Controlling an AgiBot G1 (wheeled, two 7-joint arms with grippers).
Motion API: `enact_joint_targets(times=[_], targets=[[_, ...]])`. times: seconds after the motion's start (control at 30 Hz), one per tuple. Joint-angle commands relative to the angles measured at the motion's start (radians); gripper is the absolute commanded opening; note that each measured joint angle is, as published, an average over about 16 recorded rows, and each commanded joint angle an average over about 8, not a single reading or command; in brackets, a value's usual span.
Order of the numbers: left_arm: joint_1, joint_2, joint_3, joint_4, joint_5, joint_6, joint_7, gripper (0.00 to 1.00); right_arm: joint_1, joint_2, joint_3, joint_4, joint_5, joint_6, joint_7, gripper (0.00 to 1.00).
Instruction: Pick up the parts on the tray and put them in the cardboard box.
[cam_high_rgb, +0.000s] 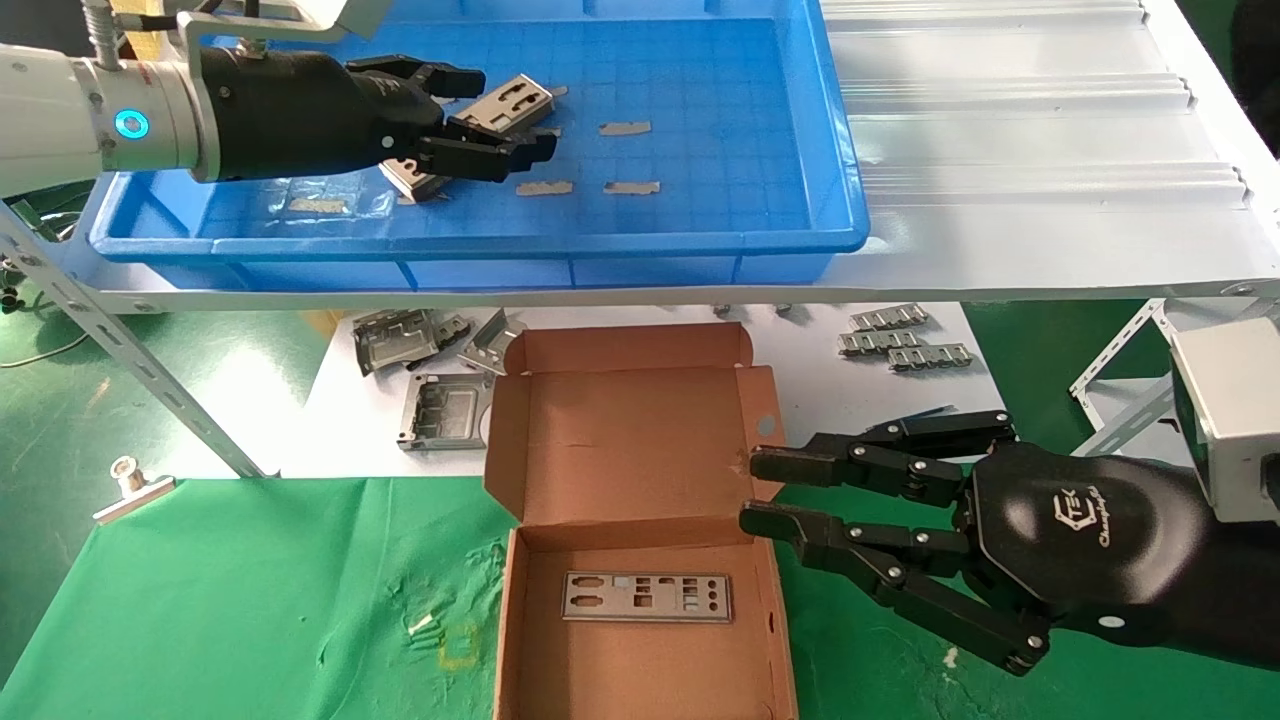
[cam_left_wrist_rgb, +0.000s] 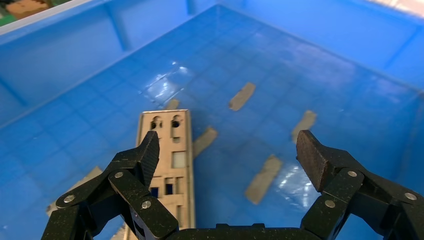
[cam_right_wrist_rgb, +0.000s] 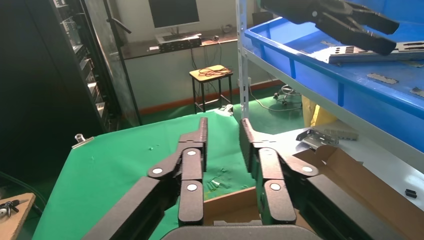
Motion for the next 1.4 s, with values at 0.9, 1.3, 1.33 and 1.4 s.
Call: enact_joint_targets(times=[0.9, 1.3, 1.33, 1.4], targets=[[-0.029, 0.075, 0.001, 0.147, 0.01, -0.214, 0.069, 0.44, 0.0, 0.0, 0.0, 0.0, 0.0, 0.0, 0.0, 1.0], [-0.025, 0.07, -0.002, 0.146, 0.006, -0.167, 0.075, 0.94, 0.0, 0.0, 0.0, 0.0, 0.0, 0.0, 0.0, 1.0], [-0.025, 0.07, -0.001, 0.145, 0.007, -0.163, 0.077, 0.86, 0.0, 0.0, 0.0, 0.0, 0.0, 0.0, 0.0, 1.0], [-0.025, 0.069, -0.001, 0.145, 0.007, -0.155, 0.078, 0.61, 0.0, 0.0, 0.0, 0.0, 0.0, 0.0, 0.0, 1.0]])
